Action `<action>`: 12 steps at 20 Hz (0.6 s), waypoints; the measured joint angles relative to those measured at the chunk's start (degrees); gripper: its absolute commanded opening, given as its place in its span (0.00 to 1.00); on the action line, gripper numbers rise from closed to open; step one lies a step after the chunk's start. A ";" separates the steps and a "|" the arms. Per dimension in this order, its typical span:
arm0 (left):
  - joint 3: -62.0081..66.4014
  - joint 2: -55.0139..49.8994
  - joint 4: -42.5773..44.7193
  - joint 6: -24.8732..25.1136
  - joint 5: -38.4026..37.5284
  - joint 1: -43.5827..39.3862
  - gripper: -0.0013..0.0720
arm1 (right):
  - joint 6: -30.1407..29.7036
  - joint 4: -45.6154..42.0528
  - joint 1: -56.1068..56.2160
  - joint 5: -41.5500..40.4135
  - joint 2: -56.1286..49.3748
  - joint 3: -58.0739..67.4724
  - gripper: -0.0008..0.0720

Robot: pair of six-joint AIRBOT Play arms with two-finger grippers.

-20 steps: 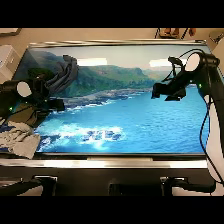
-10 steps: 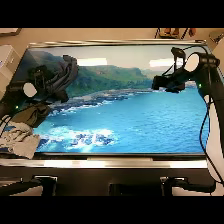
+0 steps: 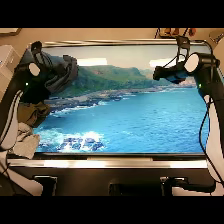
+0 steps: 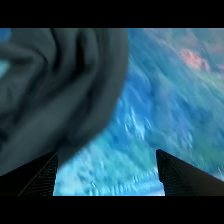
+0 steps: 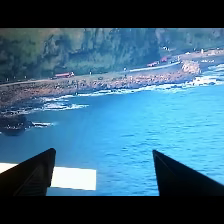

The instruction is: Fold the clothes and pants, and hang the long-sleeved shirts on hangers.

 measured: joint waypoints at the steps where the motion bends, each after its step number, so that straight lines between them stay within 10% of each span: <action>1: 4.48 -3.58 0.11 0.28 -2.03 0.87 0.99 | 0.00 0.00 0.00 -0.22 0.00 0.00 0.93; 9: 6.16 -14.25 0.24 3.58 -1.73 2.99 0.99 | -0.02 -0.02 0.00 0.28 0.00 0.00 0.93; 10: 6.01 -14.73 0.24 3.87 -1.09 2.89 0.87 | -0.02 -0.02 0.00 0.72 0.00 0.00 0.93; 12: 5.84 -15.39 0.22 4.22 -0.59 2.75 0.10 | -0.02 -0.02 0.00 1.60 0.00 0.00 0.93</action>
